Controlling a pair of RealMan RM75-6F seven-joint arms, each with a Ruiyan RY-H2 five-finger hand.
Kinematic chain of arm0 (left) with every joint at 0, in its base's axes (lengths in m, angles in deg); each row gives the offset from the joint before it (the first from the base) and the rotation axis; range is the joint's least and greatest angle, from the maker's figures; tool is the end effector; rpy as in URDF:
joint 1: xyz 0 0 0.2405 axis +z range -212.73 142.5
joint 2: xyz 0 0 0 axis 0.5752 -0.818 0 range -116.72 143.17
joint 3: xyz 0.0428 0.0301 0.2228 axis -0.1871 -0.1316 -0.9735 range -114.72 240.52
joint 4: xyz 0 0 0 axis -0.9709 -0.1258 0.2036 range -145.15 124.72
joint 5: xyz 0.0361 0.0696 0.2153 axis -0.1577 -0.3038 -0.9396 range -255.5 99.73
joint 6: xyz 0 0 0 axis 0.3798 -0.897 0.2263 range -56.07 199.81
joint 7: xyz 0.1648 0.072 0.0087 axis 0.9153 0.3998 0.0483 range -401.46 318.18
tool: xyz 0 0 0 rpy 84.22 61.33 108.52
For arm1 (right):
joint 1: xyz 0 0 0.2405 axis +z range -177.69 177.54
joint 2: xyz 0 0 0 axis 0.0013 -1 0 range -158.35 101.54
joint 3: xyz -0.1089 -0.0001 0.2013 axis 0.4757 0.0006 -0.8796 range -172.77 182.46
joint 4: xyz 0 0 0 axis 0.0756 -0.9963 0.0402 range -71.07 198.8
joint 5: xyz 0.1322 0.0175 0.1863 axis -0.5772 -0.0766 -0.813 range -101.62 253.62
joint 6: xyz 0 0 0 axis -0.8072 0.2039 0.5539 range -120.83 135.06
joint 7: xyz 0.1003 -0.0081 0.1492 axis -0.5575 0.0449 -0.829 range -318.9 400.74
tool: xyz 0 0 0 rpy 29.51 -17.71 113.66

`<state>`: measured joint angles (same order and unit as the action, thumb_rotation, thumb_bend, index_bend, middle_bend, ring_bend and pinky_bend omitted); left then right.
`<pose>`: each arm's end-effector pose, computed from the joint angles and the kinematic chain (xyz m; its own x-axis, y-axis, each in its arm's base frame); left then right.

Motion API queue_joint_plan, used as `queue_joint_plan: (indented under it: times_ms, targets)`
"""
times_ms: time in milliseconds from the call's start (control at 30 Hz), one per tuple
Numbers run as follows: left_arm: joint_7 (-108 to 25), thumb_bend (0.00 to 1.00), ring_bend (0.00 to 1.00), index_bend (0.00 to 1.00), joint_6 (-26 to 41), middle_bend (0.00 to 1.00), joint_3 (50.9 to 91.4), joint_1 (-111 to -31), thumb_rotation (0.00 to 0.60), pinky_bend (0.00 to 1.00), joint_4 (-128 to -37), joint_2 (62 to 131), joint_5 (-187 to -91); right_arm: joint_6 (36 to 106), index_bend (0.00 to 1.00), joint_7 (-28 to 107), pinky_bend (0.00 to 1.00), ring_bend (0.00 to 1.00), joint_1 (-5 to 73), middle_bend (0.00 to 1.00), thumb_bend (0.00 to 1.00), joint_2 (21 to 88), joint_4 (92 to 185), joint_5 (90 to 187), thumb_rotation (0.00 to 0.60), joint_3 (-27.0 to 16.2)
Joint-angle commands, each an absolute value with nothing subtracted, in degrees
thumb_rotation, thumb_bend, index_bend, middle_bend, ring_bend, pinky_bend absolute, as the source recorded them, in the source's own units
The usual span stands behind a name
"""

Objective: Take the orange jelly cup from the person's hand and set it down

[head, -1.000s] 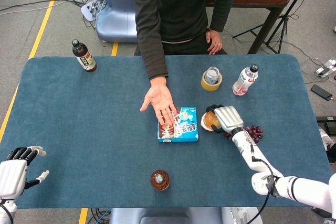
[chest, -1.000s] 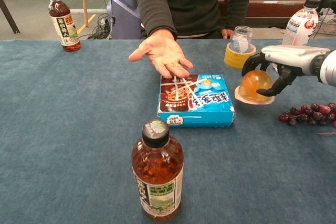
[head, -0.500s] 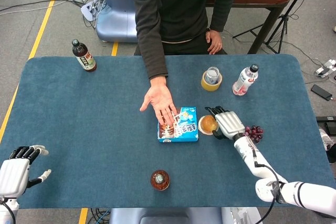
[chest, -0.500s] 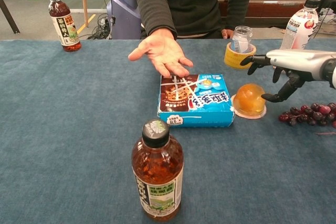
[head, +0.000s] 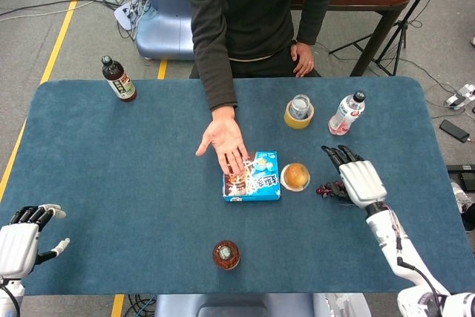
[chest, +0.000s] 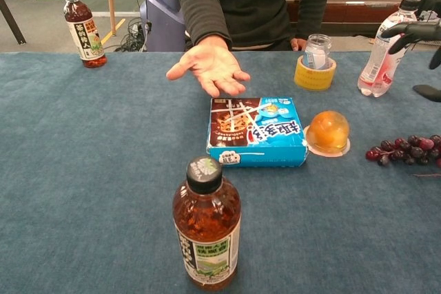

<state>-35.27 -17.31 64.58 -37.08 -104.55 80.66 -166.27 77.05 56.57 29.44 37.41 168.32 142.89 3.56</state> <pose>-0.2800 0.1964 0.1147 0.4151 -0.0262 0.9094 0.9097 -0.0038 -0.4153 -0.2002 -0.2996 0.0620 0.4296 -0.2041 0.8797 -0.9003 -0.1728 0.3995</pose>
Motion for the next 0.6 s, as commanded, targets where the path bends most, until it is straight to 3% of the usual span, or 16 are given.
queue_joint_plan:
  times_ms: [33,233,600]
  targets:
    - [-35.22,0.17,0.29,0.42,-17.21,0.34,64.7,-37.21,0.6,0.2,-104.51,80.79,-166.19,83.54,0.04,53.82,0.29,0.06,24.0,0.17,0.43,34.47,170.42,148.08,0.6,5.56]
    - [-35.2,0.17,0.29,0.42,-16.94,0.34,64.89,-37.54,0.6,0.2,-104.81,80.87,-166.13,92.43,0.04,51.79,0.29,0.06,16.76,0.19,0.43,33.9,170.22,154.59,0.6,8.05]
    - [-34.36,0.17,0.29,0.42,-16.41,0.34,64.99,-38.07,0.6,0.2,-105.42,81.32,-166.1,98.9,0.04,51.4,0.29,0.06,8.75,0.2,0.43,33.71,170.59,159.5,0.6,10.01]
